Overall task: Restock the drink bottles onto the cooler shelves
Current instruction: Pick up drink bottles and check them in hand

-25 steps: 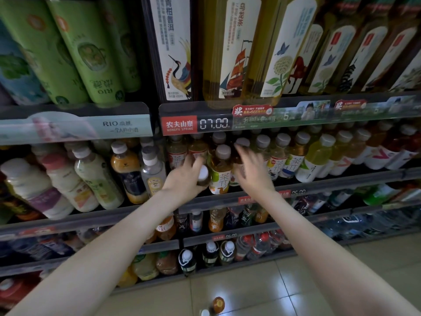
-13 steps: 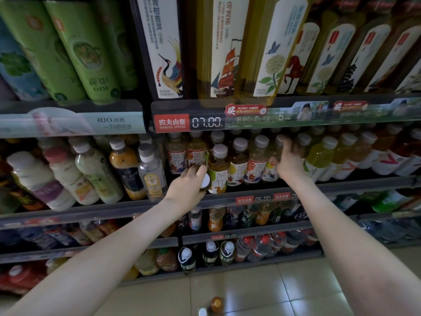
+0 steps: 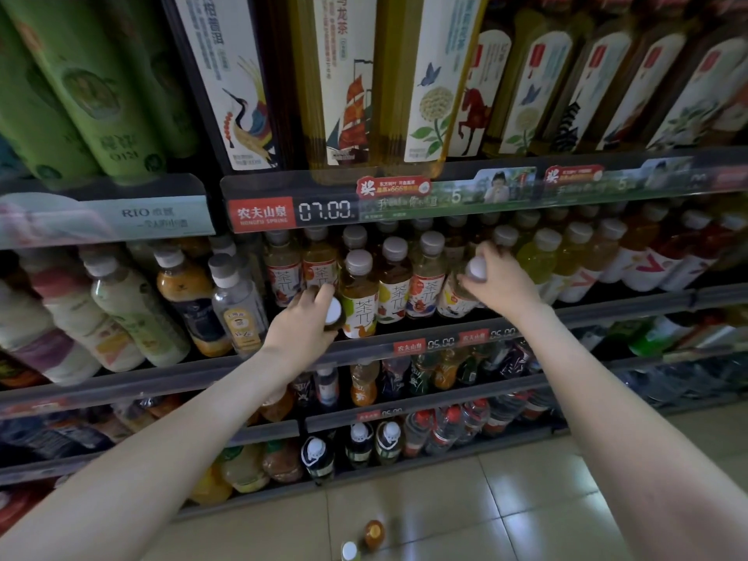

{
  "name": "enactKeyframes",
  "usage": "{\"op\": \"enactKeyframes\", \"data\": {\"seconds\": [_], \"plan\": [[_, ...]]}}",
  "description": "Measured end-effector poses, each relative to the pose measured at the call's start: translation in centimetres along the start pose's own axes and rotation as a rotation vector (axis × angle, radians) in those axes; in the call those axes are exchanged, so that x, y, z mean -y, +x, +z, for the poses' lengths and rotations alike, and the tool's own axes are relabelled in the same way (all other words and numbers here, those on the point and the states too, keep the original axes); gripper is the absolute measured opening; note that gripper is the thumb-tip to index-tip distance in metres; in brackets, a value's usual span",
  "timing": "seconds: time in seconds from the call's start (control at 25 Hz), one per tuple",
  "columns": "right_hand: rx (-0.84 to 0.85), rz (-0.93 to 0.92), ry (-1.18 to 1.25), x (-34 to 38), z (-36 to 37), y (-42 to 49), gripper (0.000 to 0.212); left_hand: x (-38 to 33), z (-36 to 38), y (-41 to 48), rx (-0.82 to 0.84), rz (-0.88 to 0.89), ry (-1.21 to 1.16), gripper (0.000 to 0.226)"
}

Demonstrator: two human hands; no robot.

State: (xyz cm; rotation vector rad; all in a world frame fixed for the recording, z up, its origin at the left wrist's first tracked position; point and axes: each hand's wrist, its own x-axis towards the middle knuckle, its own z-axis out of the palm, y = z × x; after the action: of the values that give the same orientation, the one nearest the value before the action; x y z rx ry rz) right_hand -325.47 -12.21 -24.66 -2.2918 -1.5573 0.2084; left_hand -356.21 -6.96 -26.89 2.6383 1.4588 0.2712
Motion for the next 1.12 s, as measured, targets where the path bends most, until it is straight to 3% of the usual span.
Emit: {"op": "enactKeyframes", "data": {"seconds": [0.12,0.36,0.68,0.88,1.12], "plan": [[0.037,-0.008,-0.058,0.2,-0.4,-2.8,0.036,0.3,-0.3,0.0,-0.027,-0.03,-0.049,0.056],[-0.211,-0.143,0.089,2.5,-2.3,-5.5,0.032,0.2,-1.5,-0.9,-0.084,-0.057,-0.122,0.052],[-0.069,-0.324,0.255,8.9,0.0,-6.7,0.027,1.4,-4.5,-3.5,-0.19,-0.014,-0.25,0.052],[0.026,-0.404,0.288,14.4,3.3,-5.9,0.034,4.5,-6.2,-6.4,-0.197,-0.14,-0.24,0.057],[0.06,-0.371,0.013,18.8,6.6,-3.8,0.053,7.7,-6.9,-7.9,-0.155,-0.271,-0.403,0.059]]}}
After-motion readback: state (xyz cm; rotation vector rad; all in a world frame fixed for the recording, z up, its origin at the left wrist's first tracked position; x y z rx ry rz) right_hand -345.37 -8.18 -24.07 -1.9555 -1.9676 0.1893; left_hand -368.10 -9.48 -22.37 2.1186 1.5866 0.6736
